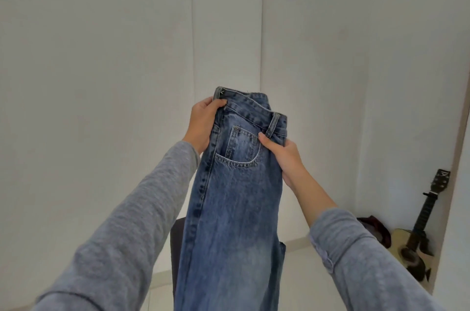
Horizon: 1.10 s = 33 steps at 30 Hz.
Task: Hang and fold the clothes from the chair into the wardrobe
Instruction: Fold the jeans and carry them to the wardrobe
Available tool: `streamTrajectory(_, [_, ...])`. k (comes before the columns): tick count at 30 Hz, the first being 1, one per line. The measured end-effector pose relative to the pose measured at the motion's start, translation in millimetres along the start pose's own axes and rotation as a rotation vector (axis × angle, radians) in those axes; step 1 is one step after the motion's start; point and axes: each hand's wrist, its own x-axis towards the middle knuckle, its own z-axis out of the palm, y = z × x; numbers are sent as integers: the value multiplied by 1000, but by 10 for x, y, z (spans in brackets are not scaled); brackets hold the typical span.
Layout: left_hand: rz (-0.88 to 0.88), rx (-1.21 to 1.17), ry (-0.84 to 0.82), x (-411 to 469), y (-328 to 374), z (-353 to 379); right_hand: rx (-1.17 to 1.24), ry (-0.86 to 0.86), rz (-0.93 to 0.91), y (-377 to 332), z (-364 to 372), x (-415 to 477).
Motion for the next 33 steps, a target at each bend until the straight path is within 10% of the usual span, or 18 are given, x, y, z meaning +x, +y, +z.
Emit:
streamTrajectory(4, [61,280,2,142,-33,-356,-2,124,-174,-224,235,65])
streamTrajectory(10, [-397,315,-333,-187,-382,-710,-11,104,-328,-581,440,107])
streamTrajectory(15, [-186,231,-172,-181,-406,-622,-23,36,-399,-729,460,126])
streamTrajectory(21, [-61,45,77,-134,-410,-481,-384,-352,68,-153,-80,12])
streamTrajectory(25, [-69,117,103,-83,-397,-593,-291,-65,85,58,-27,14])
streamTrajectory(30, [-488,166,-304,-354,-668,-1034,-91,104,126,-105,204,78])
streamTrajectory(33, [-448,100,-190,-482,-881,-1104,21,108,191,-114,222,66])
